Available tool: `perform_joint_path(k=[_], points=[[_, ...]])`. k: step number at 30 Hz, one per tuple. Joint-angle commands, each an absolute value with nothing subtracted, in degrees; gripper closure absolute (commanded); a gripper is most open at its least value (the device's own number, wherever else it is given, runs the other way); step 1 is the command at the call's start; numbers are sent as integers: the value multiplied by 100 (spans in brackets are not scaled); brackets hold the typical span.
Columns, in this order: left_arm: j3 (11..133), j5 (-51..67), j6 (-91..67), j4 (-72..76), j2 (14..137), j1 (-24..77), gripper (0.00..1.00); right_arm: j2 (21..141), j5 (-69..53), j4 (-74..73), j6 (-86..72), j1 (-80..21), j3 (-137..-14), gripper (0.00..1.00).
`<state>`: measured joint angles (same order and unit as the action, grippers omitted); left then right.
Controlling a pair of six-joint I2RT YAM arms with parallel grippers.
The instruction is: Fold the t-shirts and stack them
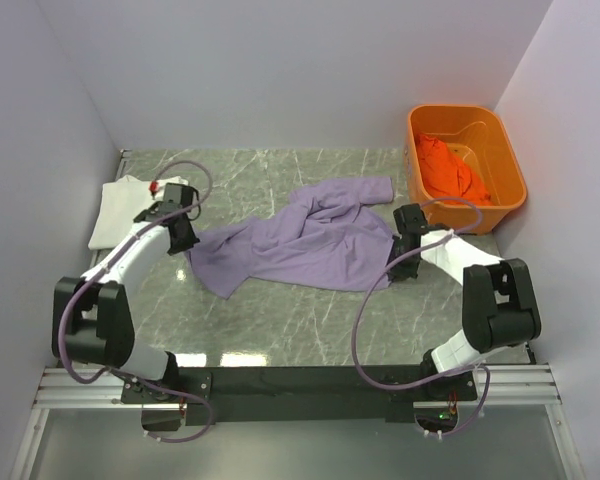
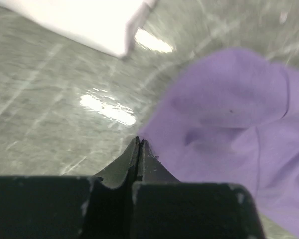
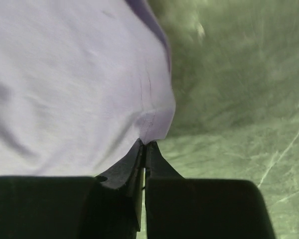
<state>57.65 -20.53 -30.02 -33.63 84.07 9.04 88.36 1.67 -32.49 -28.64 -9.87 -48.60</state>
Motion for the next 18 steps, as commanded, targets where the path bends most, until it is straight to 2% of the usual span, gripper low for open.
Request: perform_joint_path(k=[1,6,13,18], points=[[6448,-1837,-3269,-3331,7805,555,99,8527,88,-3321,-2856,-958,-5823,100],[7793,-1381,-3357,-3717,7716,89,99,8341,228,-3638,-2769,-949,-7520,100],[9954,-546,-3980,-3753,7427,-562,99,7973,97,-3200,-2242,-774,-9796,100],[10547,-729,-4166,-3315,6664,-694,99,7375,140,-3007,-1715,-677,-10388,100]])
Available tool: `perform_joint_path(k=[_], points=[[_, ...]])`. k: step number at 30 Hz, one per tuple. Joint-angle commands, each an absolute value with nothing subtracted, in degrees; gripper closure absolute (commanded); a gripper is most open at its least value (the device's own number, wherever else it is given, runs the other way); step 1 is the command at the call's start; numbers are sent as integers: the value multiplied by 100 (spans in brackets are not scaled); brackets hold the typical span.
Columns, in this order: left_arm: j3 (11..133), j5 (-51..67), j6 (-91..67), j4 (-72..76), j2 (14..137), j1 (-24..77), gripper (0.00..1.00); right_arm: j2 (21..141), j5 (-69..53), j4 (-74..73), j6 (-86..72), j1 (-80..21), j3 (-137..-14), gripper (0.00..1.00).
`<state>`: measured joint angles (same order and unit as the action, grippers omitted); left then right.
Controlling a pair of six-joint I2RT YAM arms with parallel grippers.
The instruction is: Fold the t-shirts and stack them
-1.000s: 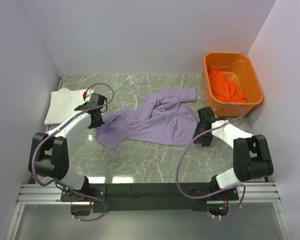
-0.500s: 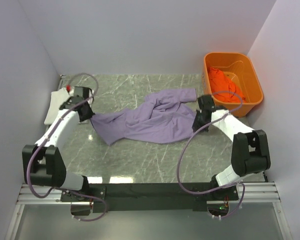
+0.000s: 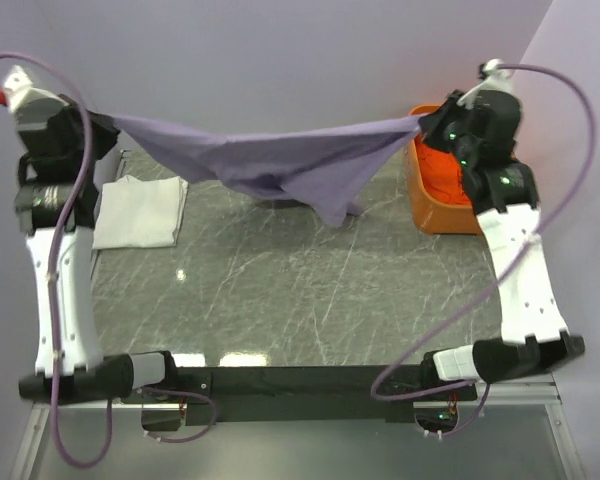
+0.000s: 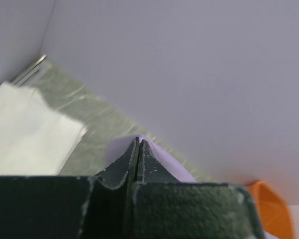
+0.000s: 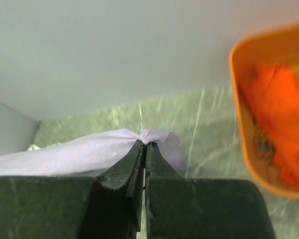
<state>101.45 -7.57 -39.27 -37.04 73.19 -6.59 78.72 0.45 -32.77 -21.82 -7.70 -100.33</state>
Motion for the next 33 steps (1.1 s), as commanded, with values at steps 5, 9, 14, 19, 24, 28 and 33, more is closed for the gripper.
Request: perform_joint_path(k=[5,9,14,19,24,28,33], points=[[10564,-1238,-4113,-2945,5637,-694,99,6207,202,-2690,-1214,-650,-10029,100],[10810,-1266,-3947,-3005,5274,-694,99,5468,36,-2487,-967,-659,-9712,100],[11355,-1458,-3710,-3146,5133,-694,99,5010,-79,-2628,-686,-659,-9659,100],[11795,-1319,-3384,-3243,5431,-686,99,4992,-255,-2821,-606,-650,-9677,100],[11401,-924,-3182,-3156,5941,-694,99,5307,-544,-2970,-642,-650,-9493,100],[10847,-572,-3103,-2857,6511,-694,99,5817,-589,-3146,-703,-659,-9317,99],[9935,289,-3269,-2051,7575,-633,99,6808,-387,-2884,-852,-650,-8746,99]])
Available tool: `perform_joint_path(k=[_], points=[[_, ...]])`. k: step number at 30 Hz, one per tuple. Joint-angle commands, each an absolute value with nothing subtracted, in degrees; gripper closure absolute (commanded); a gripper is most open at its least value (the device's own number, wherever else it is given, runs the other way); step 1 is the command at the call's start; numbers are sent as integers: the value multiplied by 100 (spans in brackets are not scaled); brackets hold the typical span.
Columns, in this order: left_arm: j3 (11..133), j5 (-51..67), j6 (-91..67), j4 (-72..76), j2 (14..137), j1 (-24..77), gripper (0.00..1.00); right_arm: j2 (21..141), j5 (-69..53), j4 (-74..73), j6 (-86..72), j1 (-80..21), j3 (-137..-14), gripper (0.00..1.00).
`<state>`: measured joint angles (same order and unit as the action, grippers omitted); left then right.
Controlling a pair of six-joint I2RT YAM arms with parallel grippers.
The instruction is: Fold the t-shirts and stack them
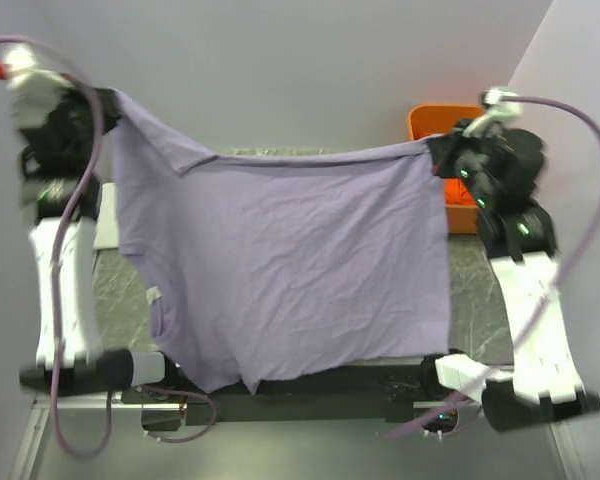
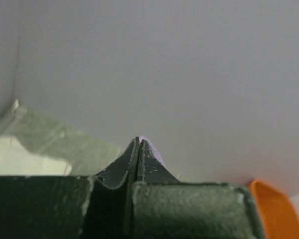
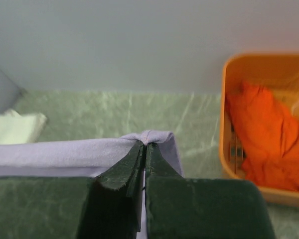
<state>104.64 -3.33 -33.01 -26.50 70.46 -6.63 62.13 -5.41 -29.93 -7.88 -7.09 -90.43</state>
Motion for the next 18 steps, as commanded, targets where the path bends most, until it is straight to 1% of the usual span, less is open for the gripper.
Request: perform_joint_path(k=[1,4,9,14,18], points=[[9819,342,-3278,-1935,7724,-598,99,6986,-378,-2822,-870,-650,-8649,99],[9633,352,-3165,-1654,8418,-388,99,7680,-422,-2471,-975,-659,-8359,99],[9440,307,-3111,-1143,9499,-176,99,8602,-308,-1427,-967,-650,-7797,100],[9545,413,-3339,-985,10360,-176,99,9744,-185,-1344,-861,-633,-8137,100],[9703,483,-3428,-949,10696,-176,99,10238,-167,-1310,-905,-589,-8358,100]])
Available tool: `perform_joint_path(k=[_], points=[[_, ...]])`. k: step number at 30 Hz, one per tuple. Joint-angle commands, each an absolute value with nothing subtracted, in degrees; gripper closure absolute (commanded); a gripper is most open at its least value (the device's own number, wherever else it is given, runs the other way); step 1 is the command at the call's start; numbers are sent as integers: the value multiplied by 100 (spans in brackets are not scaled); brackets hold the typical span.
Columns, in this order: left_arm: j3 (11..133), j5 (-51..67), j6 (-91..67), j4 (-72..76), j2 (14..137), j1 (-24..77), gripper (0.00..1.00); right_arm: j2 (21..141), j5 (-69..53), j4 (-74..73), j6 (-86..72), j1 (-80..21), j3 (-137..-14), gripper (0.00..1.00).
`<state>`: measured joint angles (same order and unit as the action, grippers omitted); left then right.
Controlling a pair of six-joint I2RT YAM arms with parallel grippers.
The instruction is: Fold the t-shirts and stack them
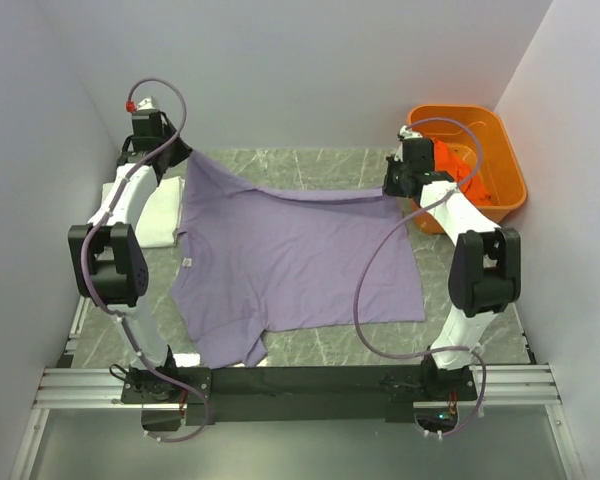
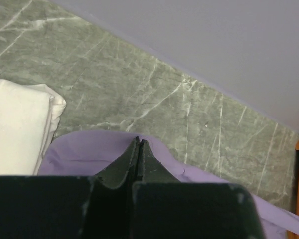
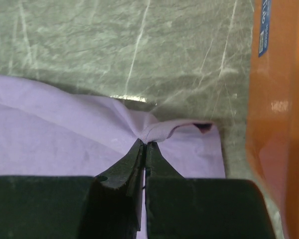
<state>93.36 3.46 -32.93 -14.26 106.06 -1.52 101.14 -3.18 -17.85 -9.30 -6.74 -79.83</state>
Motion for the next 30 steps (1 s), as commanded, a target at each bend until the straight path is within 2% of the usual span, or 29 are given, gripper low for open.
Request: perform_joint_path(k=[1,6,10,24,27,30], points=[[9738,475,-3436,-949,10783,-176,99,10300,-176,-1283,-914,-589,-8384,100],[9923,554,-3410,-1028,10820,-176,99,10372,-290,-1275,-914,-580,-8552,100],[9563,370,-3428,-905,9830,-176,99,9705,-246,-1108,-984,-571,-8306,100],[9228,-299,-3094,-1081,5471,-176,99,5486,-88,-923,-686,-580,-7726,100],[9534,-386,-2910,-1282,4881,-176,99,4521,-114,-888,-563,-571,-7559,100],[9851,-457,-2804,-1589,4554,-176,99,4062,-167,-905,-431,-571,-7550,100]])
